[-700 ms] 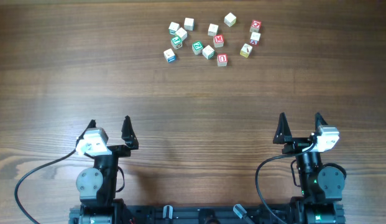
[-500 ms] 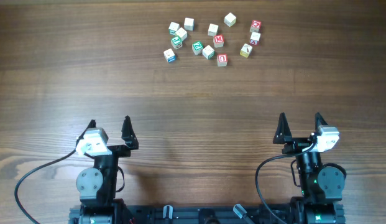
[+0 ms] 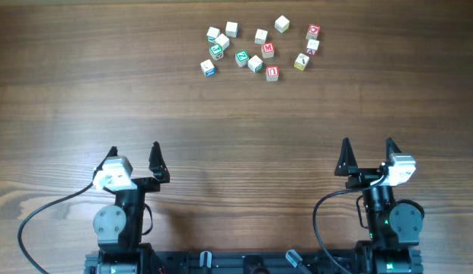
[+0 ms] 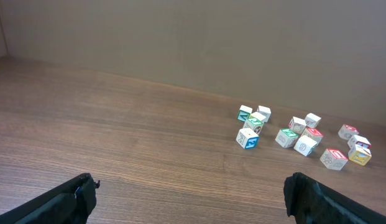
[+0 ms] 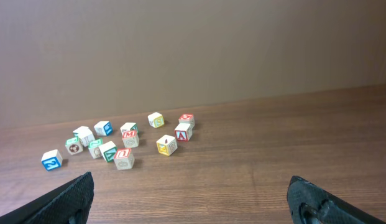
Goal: Form a horizontal line
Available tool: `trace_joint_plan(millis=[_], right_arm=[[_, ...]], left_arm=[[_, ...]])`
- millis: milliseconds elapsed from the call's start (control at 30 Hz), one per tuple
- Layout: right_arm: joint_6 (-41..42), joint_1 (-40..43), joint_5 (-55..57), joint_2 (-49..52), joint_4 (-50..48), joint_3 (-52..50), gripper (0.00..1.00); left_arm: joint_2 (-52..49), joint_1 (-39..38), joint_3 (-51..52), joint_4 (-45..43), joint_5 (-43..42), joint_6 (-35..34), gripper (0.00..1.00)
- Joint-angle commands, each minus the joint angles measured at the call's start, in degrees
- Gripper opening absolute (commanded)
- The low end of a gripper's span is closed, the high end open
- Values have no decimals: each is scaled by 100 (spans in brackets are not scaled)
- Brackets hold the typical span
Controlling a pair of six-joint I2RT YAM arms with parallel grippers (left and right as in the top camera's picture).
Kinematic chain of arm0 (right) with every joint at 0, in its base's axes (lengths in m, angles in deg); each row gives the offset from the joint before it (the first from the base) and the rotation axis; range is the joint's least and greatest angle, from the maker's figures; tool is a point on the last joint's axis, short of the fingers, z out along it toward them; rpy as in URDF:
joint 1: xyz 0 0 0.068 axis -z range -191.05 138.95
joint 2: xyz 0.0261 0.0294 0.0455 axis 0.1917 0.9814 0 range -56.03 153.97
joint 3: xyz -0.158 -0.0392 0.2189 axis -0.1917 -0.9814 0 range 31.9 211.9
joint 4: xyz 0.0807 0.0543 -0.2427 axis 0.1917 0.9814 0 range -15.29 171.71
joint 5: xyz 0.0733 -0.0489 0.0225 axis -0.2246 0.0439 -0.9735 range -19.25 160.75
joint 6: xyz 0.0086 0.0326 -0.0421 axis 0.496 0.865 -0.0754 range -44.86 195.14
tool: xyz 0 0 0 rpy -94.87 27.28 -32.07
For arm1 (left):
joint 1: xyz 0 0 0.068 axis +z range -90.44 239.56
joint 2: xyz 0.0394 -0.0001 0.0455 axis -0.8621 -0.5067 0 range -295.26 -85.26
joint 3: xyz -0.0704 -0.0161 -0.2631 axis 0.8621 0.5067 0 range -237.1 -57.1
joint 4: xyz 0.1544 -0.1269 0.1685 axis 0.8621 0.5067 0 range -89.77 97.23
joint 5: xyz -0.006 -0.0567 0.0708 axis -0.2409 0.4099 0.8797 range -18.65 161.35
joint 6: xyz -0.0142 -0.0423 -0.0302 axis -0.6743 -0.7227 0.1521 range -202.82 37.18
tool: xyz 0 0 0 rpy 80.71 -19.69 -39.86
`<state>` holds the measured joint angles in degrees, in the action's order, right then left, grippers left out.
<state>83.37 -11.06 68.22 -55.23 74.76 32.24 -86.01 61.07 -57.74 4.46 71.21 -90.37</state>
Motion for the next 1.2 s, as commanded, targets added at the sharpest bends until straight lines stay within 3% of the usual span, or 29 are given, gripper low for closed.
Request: trace_joint_plan(millis=[0,933,1167], right_arm=[[-70,-17,-4,22,-17,-4,100],[-70,-17,-7,22,-17,-4,100],[-70,-17,-7,22,-17,-4,100]], left_arm=[[4,37,33,11,-111,114,100],[4,37,33,-28,-4,114,100],[4,35,-11,-153,-422,111,100]])
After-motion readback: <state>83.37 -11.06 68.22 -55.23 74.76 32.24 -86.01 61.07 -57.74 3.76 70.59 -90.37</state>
